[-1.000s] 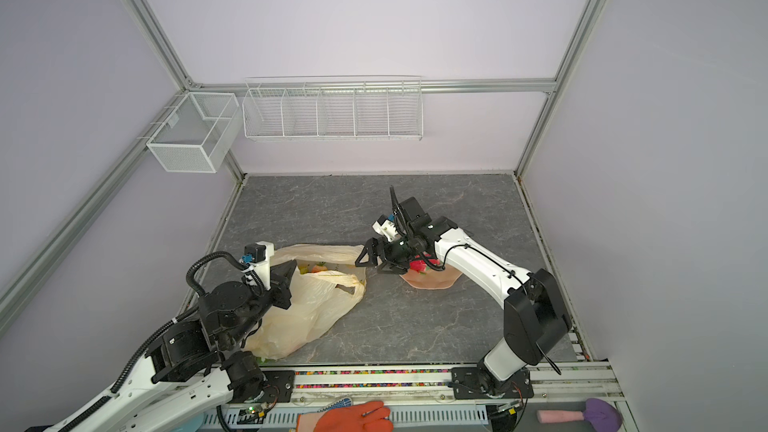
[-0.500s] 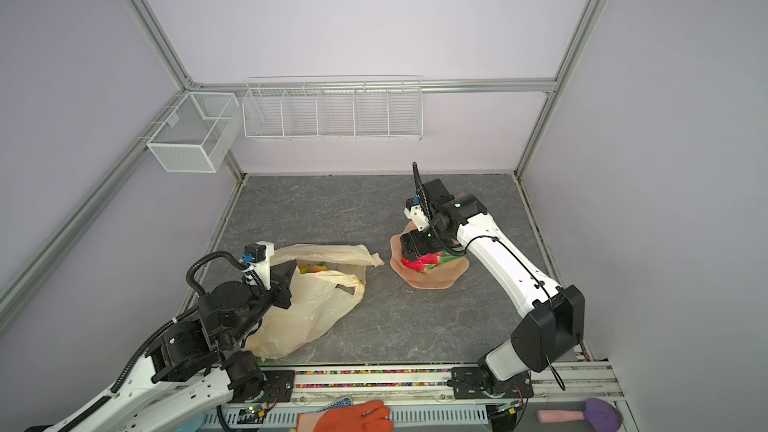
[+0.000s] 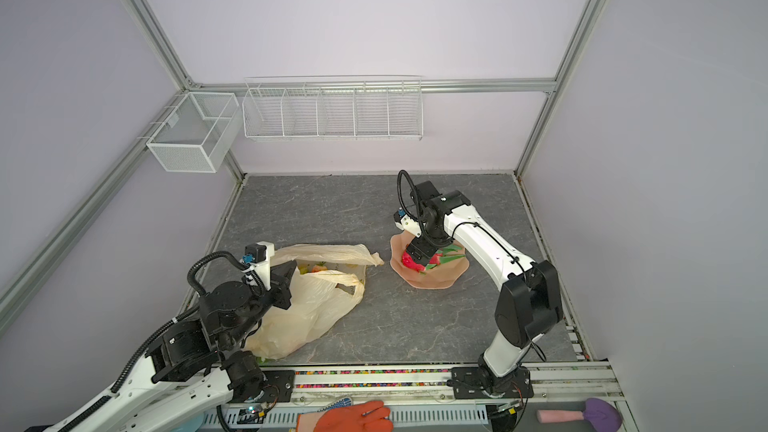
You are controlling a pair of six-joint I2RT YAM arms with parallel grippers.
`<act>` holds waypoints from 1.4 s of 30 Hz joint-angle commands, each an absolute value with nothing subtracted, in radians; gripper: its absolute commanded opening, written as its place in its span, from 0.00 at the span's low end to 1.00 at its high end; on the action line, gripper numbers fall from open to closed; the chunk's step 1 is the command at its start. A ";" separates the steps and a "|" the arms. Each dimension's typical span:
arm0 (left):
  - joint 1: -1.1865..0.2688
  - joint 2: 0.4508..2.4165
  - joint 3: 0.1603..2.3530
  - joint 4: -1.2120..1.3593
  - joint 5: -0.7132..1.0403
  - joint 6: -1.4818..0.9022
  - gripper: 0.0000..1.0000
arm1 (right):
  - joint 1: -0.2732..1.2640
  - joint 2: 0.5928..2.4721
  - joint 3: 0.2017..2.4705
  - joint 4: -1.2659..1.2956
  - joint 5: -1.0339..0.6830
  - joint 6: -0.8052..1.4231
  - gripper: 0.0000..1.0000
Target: Place the fruits into the plastic bag
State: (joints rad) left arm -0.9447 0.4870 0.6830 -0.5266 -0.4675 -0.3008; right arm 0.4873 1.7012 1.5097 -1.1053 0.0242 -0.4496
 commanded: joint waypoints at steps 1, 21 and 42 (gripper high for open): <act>-0.944 0.482 0.698 -0.546 -0.483 -0.289 0.00 | 0.475 1.756 1.547 -1.098 -0.007 -0.508 0.88; -0.944 0.472 0.704 -0.578 -0.502 -0.307 0.00 | 0.450 1.858 1.510 -1.031 -0.010 -0.476 0.88; -0.944 0.469 0.707 -0.591 -0.512 -0.308 0.00 | 0.442 1.841 1.418 -0.965 -0.029 -0.414 0.88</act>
